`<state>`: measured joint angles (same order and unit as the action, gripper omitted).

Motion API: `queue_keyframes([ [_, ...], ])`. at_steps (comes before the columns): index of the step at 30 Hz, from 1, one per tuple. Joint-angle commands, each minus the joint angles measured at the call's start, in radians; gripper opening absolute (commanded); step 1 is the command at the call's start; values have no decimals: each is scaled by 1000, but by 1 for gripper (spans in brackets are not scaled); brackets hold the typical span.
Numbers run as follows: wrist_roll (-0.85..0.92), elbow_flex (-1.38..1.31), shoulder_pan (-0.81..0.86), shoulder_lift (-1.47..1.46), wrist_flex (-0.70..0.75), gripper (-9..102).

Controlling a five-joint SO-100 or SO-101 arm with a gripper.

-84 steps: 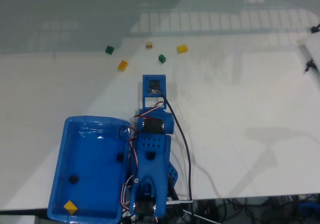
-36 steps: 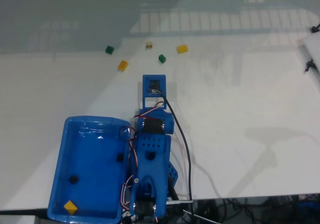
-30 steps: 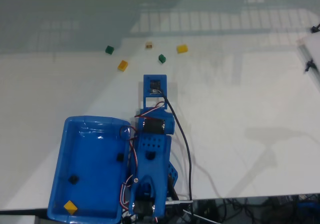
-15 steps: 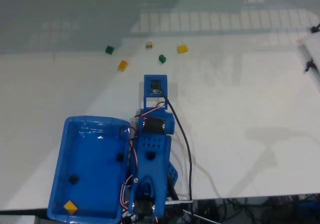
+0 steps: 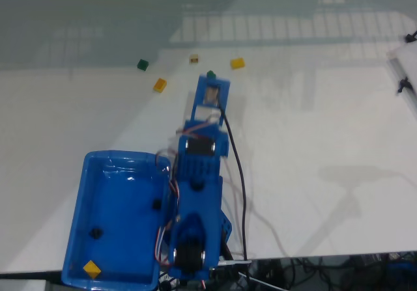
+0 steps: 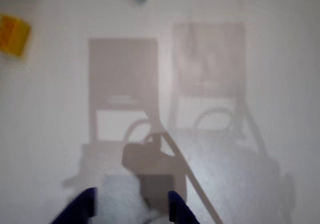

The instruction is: Pick up all the lego then put into the bin

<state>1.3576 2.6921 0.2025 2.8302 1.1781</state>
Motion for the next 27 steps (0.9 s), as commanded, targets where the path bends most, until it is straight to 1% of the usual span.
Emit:
queue_keyframes([
  [1, -89, -262, -8, -233, -63, 30],
  [2, -138, -327, -8, -314, -91, 34],
  [3, -183, -390, -8, -391, -109, 35],
  [7, -364, -545, -5, -653, -176, 35],
  [12, -515, -690, 5, -919, -252, 34],
  [21, -744, -1080, 6, -1318, -242, 33],
  [27, -816, -1241, -2, -1460, -176, 31],
])
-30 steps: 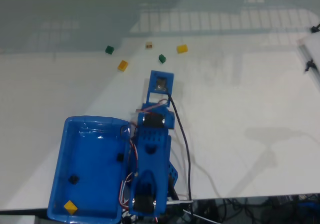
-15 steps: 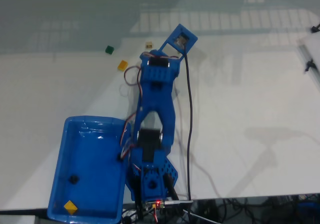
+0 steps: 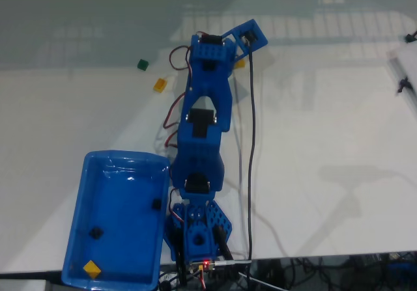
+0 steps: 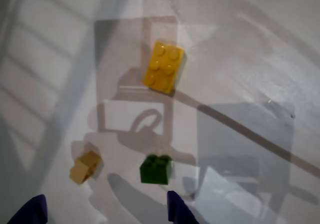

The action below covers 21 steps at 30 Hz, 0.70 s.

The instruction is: Pick up all the lego then put into the bin

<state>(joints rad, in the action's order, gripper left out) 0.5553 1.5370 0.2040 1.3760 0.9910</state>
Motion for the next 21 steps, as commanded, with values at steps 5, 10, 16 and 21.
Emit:
queue_keyframes([
  [5, -38, -112, 5, -48, 69, 30],
  [10, -55, -164, 26, -91, 127, 28],
  [16, -48, -245, 40, -160, 178, 25],
  [21, -20, -249, 18, -181, 192, 23],
])
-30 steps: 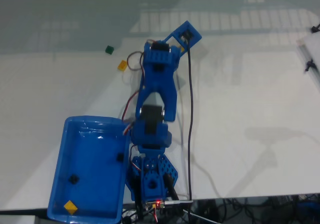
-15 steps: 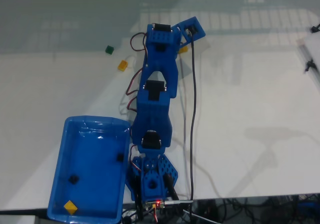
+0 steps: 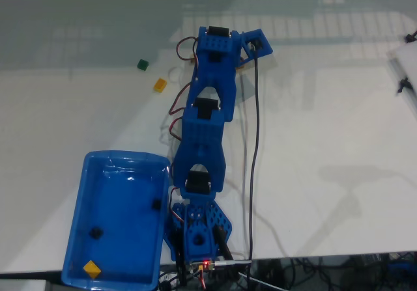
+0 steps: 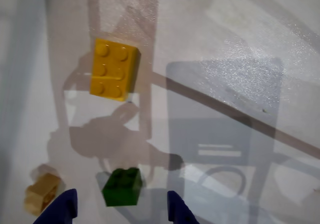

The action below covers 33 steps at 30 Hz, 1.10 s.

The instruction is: Pick up all the lego then put into the bin

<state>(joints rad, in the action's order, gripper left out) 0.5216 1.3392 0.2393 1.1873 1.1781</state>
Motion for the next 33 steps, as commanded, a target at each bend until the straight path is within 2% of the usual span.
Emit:
queue_keyframes([
  [1, 18, -54, -18, 3, 9, 22],
  [24, 40, -216, -44, -155, 64, 15],
  [31, 49, -235, -52, -178, 67, 0],
  [33, 49, -236, -52, -179, 64, 0],
])
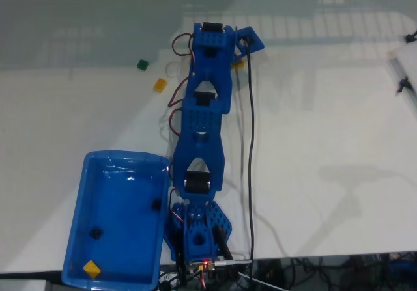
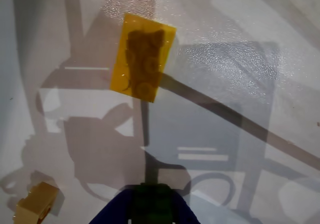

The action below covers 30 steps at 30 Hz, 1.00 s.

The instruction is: Pick up all the lego then put into the bin

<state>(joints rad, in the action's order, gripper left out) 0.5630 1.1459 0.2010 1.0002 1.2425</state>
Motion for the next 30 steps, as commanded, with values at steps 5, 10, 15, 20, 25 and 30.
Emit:
queue_keyframes([
  [5, -8, -11, -14, 100, -12, 0],
  [10, 14, 262, -104, 566, -35, 0],
  [15, 23, 560, -419, 1078, 46, 0],
  [20, -28, 703, -811, 1324, 178, 0],
  [25, -25, 804, -1112, 1385, 258, 0],
  [30, 26, 943, -1312, 1424, 267, 1],
])
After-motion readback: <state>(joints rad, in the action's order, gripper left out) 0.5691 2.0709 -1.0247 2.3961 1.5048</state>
